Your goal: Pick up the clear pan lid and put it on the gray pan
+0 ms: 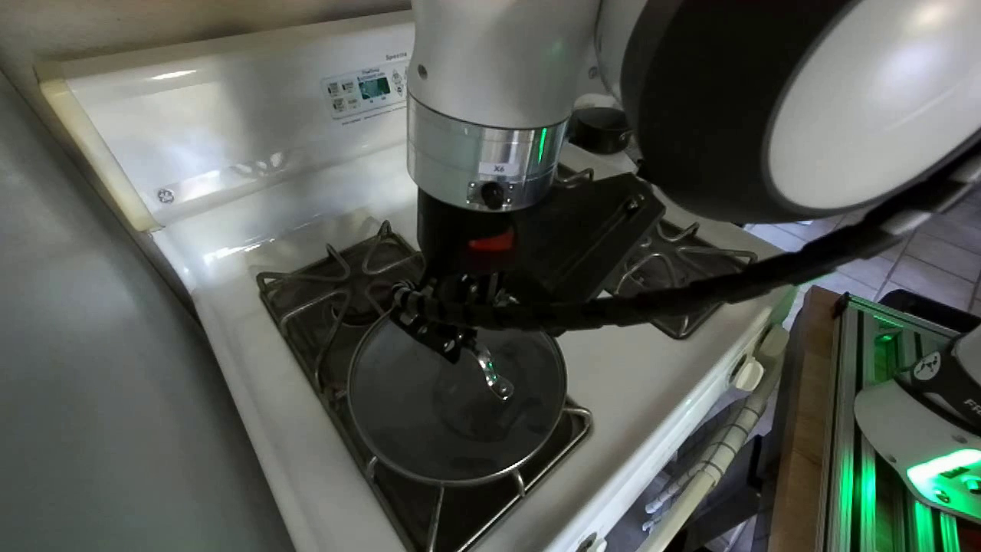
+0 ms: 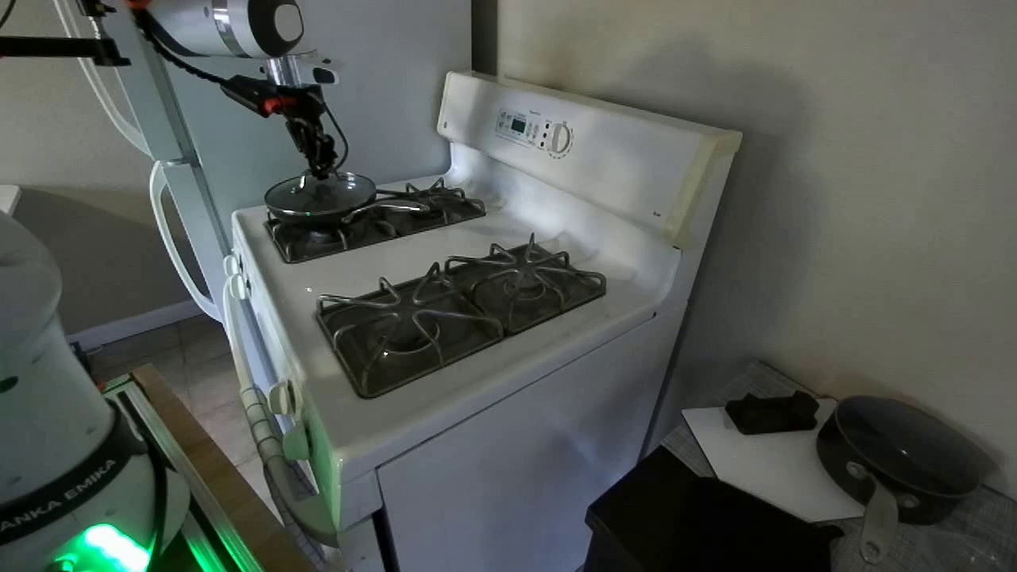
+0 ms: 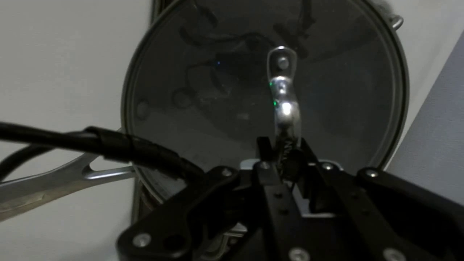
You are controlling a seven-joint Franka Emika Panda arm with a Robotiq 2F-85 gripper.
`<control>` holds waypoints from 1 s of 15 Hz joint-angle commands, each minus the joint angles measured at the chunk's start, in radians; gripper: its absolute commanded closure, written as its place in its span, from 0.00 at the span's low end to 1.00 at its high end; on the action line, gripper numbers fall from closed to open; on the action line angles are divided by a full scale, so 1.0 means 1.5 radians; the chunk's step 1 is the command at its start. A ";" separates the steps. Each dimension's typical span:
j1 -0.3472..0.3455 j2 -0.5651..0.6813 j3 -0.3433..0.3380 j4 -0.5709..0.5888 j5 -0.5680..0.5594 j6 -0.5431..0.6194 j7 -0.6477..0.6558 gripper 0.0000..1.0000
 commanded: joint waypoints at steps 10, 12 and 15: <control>0.014 -0.048 -0.010 0.027 -0.001 -0.049 -0.005 0.00; 0.012 -0.082 -0.008 0.020 -0.008 -0.066 -0.003 0.00; 0.006 -0.137 -0.002 0.013 -0.006 -0.088 -0.003 0.00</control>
